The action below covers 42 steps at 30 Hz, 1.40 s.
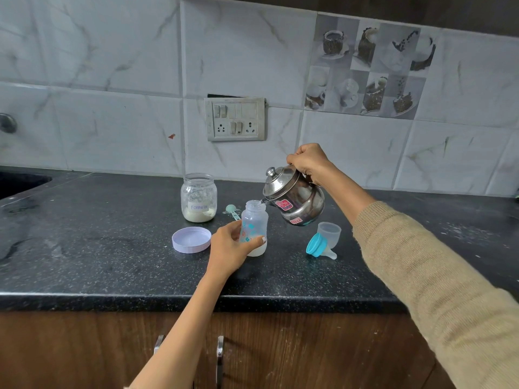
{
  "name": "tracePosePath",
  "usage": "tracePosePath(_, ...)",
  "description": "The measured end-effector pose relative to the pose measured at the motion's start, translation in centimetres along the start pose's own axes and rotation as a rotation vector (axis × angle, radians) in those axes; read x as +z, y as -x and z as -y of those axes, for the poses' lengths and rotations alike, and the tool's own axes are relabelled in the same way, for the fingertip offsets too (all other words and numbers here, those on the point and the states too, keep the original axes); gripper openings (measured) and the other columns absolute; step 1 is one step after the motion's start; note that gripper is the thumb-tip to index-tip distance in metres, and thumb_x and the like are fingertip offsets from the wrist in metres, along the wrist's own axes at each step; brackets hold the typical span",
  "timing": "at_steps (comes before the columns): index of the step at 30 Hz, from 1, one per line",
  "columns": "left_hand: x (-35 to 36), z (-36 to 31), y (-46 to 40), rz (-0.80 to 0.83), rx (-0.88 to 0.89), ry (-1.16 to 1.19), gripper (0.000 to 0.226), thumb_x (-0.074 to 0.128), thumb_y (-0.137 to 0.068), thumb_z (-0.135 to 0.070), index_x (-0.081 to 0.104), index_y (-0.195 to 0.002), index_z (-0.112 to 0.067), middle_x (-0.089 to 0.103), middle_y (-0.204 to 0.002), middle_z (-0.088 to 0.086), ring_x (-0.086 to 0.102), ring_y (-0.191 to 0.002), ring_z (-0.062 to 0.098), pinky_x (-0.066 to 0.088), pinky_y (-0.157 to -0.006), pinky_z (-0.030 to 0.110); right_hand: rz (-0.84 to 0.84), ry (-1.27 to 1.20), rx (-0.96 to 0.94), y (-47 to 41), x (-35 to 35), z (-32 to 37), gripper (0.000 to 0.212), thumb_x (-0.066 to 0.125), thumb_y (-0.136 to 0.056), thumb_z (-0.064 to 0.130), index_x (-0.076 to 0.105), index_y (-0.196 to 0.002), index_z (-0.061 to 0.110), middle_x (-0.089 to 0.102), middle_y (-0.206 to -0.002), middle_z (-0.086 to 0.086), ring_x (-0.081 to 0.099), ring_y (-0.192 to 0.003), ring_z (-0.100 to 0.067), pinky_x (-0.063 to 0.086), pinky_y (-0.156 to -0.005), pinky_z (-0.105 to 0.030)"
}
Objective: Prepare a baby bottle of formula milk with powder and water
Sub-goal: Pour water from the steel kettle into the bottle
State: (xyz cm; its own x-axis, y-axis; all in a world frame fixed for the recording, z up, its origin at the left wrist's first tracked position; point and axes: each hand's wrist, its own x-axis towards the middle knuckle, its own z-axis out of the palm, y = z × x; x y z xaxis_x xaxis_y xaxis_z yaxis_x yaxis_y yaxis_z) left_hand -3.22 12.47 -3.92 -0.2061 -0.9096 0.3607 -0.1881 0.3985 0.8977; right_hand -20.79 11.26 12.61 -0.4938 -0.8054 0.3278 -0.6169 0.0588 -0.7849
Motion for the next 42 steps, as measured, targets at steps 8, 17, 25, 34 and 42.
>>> tracePosePath(8,0.01,0.41,-0.17,0.008,0.015,-0.002,0.044,0.082,-0.068,-0.029,0.070,-0.109,-0.018,0.074,-0.103,-0.003,0.068,-0.093,0.007,0.052,-0.088,0.028,-0.006,0.034,-0.005,0.11,-0.10,0.18,0.024,0.060,-0.082,0.009,0.045,-0.063,0.015,0.047,-0.065,0.000,0.050,-0.074,-0.020,0.038,-0.060,-0.028)
tracePosePath(17,-0.05,0.12,0.00,0.009,0.009,0.017,0.046,0.081,-0.070,-0.026,0.069,-0.113,-0.017,0.073,-0.104,-0.003,0.067,-0.094,0.006,0.049,-0.083,0.021,-0.002,0.040,-0.007,0.10,-0.10,0.31,0.025,0.059,-0.083,0.008,0.044,-0.064,0.016,0.045,-0.065,0.000,0.047,-0.069,-0.017,0.037,-0.061,-0.029)
tracePosePath(25,-0.07,-0.03,0.10,0.011,0.007,0.023,0.046,0.081,-0.070,-0.025,0.068,-0.113,-0.016,0.072,-0.105,-0.003,0.066,-0.093,0.006,0.047,-0.080,0.017,0.004,0.042,-0.015,0.20,-0.13,0.78,0.027,0.058,-0.082,0.008,0.042,-0.063,0.018,0.042,-0.064,0.000,0.046,-0.074,-0.019,0.036,-0.065,-0.031)
tracePosePath(34,-0.03,-0.05,0.07,0.009,0.008,0.017,0.044,0.081,-0.070,-0.025,0.068,-0.112,-0.017,0.071,-0.103,-0.005,0.066,-0.092,0.006,0.048,-0.082,0.020,-0.006,0.053,-0.017,0.35,-0.29,0.76,0.027,0.058,-0.082,0.008,0.042,-0.063,0.017,0.042,-0.064,0.000,0.045,-0.071,-0.019,0.036,-0.062,-0.030)
tracePosePath(42,-0.05,0.11,0.04,0.010,0.006,0.024,0.047,0.081,-0.070,-0.026,0.068,-0.114,-0.016,0.072,-0.105,-0.004,0.066,-0.091,0.003,0.044,-0.072,0.008,-0.027,0.075,-0.022,0.53,-0.28,0.76,0.029,0.054,-0.085,0.010,0.038,-0.063,0.018,0.038,-0.065,0.000,0.042,-0.072,-0.019,0.034,-0.064,-0.028)
